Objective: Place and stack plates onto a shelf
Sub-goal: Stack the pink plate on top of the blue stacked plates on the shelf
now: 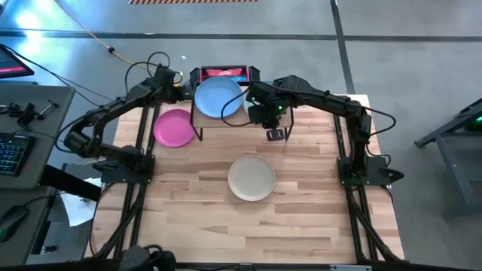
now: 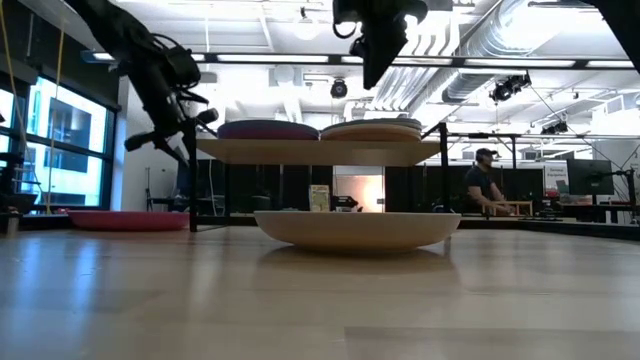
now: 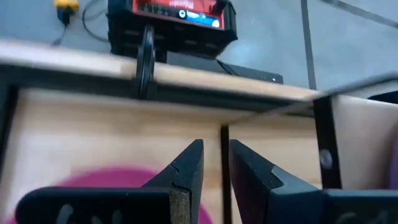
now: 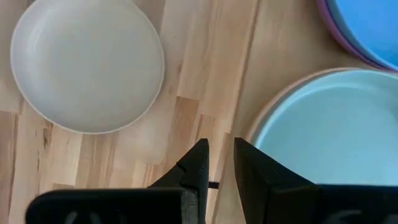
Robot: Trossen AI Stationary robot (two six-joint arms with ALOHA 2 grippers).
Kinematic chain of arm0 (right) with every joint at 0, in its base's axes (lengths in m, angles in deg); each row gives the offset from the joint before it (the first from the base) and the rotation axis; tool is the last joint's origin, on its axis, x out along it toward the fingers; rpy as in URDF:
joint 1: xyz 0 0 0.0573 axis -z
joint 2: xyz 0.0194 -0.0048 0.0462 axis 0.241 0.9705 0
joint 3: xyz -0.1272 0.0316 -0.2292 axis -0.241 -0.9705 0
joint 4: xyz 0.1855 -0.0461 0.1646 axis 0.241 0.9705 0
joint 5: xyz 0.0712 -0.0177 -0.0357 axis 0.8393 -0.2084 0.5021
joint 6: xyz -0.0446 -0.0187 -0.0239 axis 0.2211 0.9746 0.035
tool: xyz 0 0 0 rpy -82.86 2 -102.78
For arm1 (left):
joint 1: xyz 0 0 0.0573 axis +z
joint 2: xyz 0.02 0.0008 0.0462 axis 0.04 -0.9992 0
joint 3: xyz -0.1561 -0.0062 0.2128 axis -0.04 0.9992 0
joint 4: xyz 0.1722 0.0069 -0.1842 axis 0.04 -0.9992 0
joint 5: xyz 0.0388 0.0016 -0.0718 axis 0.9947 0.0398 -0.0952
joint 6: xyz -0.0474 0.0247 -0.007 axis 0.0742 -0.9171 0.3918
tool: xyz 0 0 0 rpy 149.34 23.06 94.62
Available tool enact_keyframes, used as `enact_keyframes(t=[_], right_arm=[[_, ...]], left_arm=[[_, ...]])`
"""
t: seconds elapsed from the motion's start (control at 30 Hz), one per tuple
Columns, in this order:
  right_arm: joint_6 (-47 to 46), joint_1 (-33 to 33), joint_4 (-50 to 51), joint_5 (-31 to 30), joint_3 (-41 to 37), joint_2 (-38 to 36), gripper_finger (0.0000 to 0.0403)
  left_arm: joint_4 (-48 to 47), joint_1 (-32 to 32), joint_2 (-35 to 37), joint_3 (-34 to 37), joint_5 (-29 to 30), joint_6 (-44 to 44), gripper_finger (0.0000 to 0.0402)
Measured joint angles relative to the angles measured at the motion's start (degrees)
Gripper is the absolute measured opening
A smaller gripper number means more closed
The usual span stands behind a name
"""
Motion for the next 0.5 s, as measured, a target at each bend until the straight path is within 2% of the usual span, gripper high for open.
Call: enact_keyframes(t=[0.13, 0.5], right_arm=[[-1.1, 0.4, -1.5, -0.1, 0.0, 0.0, 0.0055], [-6.7, 1.1, -2.5, -0.9, 0.0, 0.0, 0.0055]], left_arm=[[2.4, 2.3, -3.6, -3.2, 0.0, -6.7, 0.0067], [0.6, 8.3, -10.8, -12.4, -1.6, -19.1, 0.0067]])
